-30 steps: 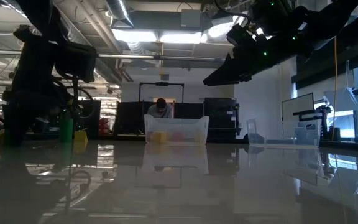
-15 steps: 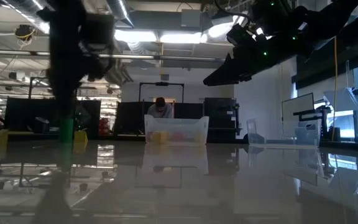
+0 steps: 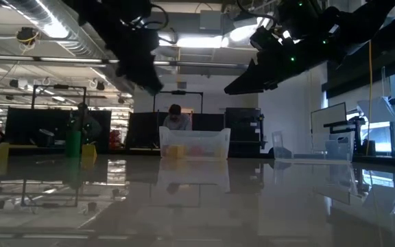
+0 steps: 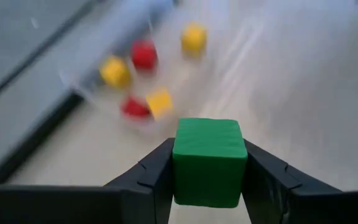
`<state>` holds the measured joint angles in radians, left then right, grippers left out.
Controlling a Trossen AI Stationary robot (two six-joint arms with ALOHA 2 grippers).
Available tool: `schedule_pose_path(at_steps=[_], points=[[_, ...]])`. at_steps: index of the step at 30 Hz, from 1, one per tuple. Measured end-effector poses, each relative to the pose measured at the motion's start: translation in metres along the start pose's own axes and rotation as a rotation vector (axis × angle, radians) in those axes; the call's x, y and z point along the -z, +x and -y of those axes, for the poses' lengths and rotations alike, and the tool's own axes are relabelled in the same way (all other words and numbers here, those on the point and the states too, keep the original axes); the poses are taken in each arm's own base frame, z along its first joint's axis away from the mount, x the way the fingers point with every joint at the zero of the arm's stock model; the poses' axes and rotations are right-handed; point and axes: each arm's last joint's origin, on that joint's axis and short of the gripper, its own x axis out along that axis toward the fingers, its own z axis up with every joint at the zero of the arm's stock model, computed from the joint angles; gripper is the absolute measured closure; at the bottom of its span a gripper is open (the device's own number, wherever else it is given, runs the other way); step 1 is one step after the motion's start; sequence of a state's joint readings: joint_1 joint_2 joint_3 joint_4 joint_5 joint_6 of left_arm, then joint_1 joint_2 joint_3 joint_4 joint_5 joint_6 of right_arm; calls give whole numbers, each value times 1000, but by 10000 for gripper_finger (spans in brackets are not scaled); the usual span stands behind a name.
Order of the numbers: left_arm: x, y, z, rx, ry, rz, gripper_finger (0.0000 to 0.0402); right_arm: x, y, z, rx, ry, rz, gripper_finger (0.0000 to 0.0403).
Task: Sort blocks by size
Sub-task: Put the square green block into the top left transparent bin
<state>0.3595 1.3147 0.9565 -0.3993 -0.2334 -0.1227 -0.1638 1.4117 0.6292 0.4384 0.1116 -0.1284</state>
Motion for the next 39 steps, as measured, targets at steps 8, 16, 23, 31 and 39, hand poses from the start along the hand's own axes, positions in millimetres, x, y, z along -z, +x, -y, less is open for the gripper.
schedule_pose_path(at_steps=[8, 16, 23, 31, 39], points=[[-23, 41, -13, -49, 11, 214, 261, -1, 0, 0, 2, -3, 14, 152], [-20, 99, -21, -92, 28, 213, 261, -1, 0, 0, 2, -6, 14, 152], [-20, 126, -26, -107, 14, 162, 260, -1, 0, 0, 2, -6, 14, 152], [-21, 127, -27, -109, 14, 158, 260, -1, 0, 0, 2, -6, 14, 152], [-18, 128, -29, -114, 23, 123, 259, -1, 0, 0, 2, -6, 15, 152]])
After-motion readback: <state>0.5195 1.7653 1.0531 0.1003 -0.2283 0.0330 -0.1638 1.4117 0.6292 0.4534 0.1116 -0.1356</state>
